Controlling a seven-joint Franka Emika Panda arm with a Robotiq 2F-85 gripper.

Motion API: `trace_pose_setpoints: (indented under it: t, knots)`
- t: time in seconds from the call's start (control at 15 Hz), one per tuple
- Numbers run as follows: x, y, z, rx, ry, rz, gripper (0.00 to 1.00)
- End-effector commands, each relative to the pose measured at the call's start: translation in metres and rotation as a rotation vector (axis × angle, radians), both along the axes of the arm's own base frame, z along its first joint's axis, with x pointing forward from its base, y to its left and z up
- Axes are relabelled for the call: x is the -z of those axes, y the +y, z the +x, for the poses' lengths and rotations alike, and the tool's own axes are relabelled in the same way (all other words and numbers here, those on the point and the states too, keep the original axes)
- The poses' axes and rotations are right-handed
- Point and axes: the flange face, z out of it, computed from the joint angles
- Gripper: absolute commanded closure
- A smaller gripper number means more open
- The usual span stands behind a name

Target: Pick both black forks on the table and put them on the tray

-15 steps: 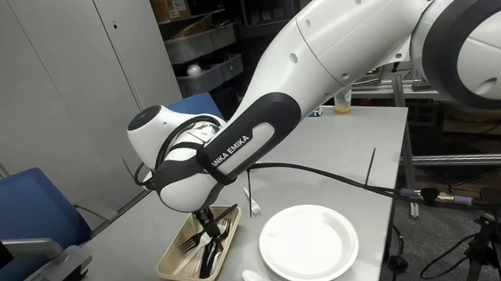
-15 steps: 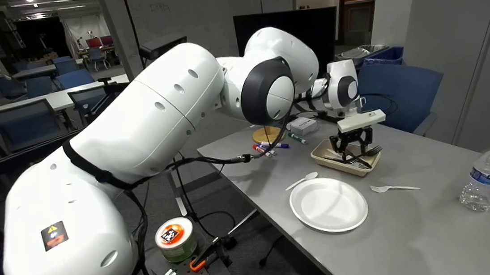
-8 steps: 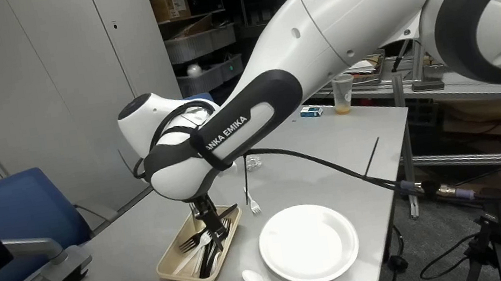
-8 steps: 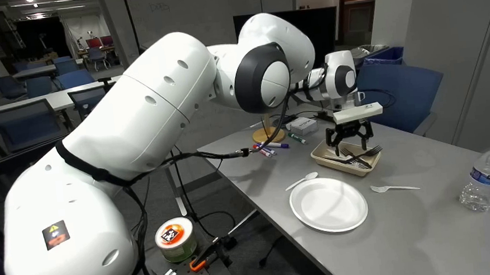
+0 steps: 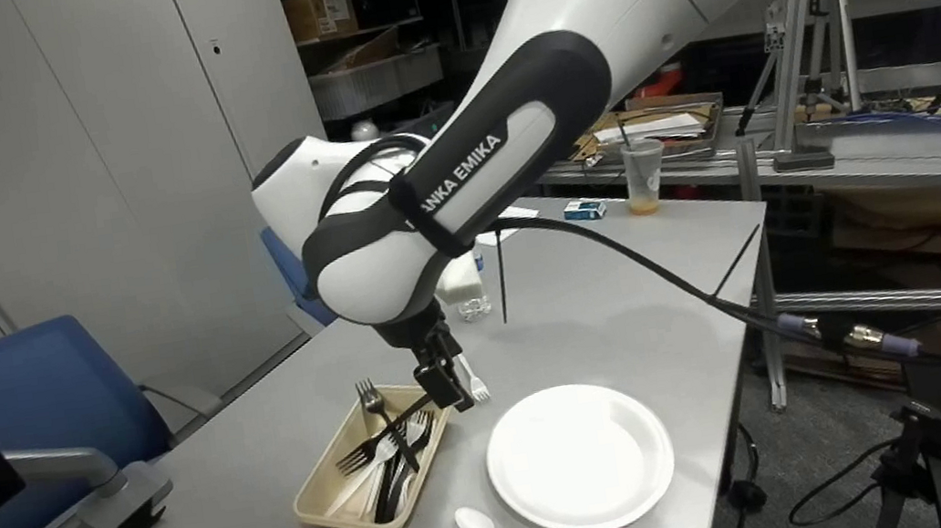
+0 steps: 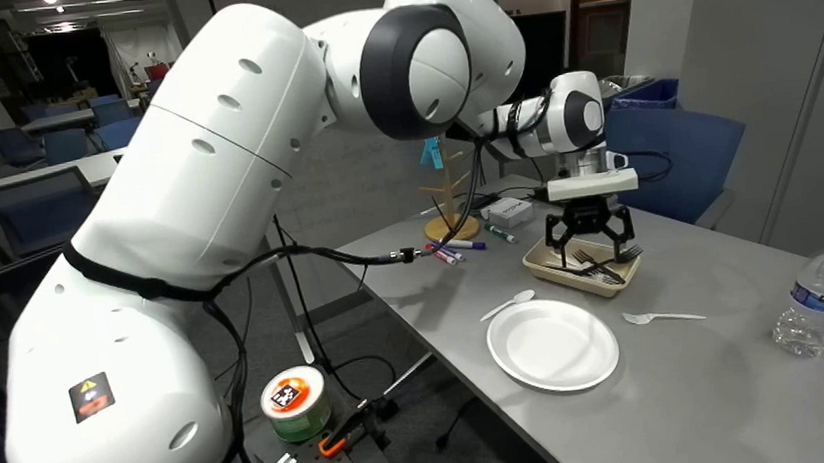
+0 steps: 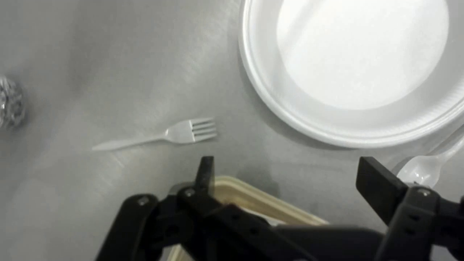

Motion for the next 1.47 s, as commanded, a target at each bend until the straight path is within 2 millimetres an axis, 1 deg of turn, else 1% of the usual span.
trace_pose_setpoints:
  t: [0.0,0.2,0.27,0.4,0.53,0.67,0.8,0.93,1.07,1.2,1.4]
  knots:
    - [-0.006,-0.035,-0.045,0.141,0.023,-0.027,0.00]
    - [0.007,-0.066,-0.077,0.227,0.040,-0.041,0.00]
    - [0.009,-0.074,-0.086,0.242,0.035,-0.043,0.00]
    - [0.014,-0.085,-0.102,0.247,-0.030,-0.047,0.00]
    - [0.016,-0.089,-0.116,0.233,-0.123,-0.047,0.00]
    - [0.019,-0.089,-0.135,0.212,-0.209,-0.042,0.00]
    - [0.023,-0.082,-0.158,0.180,-0.277,-0.029,0.00]
    - [0.024,-0.071,-0.186,0.127,-0.349,-0.013,0.00]
    - [0.021,-0.059,-0.205,0.058,-0.418,-0.003,0.00]
    - [0.011,-0.050,-0.219,-0.002,-0.491,0.008,0.00]
    - [-0.011,-0.045,-0.229,-0.057,-0.599,0.020,0.00]
